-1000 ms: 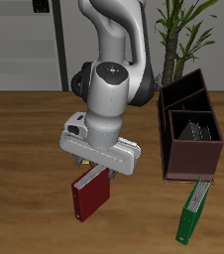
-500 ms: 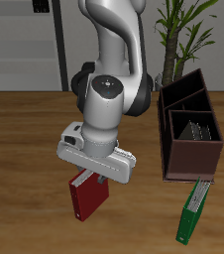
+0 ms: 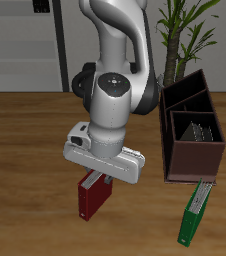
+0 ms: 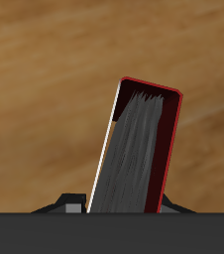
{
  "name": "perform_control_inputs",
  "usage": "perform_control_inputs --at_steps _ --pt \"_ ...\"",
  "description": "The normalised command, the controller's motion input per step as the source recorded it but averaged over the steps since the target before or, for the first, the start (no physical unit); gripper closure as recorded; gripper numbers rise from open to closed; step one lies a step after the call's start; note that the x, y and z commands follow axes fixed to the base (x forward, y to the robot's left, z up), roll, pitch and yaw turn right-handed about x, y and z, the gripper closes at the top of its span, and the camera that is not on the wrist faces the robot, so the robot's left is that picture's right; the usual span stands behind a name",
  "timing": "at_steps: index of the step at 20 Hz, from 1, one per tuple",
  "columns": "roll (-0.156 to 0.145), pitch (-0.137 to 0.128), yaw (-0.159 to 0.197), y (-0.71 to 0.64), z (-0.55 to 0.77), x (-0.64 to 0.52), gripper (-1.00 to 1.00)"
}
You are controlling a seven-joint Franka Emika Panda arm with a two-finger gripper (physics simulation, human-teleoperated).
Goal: Place the left yellow book into the left desk caddy's right compartment and place the right yellow book into the left desk caddy's right compartment and place the red book into the left desk caddy's left compartment
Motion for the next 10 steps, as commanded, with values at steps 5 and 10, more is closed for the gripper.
perform_control_inputs --at_steps 5,10 --pt "0.041 -0.120 0.023 0.26 0.69 -0.27 1.00" --pt "0.036 -0.036 0.041 0.13 0.32 -0.21 1.00"
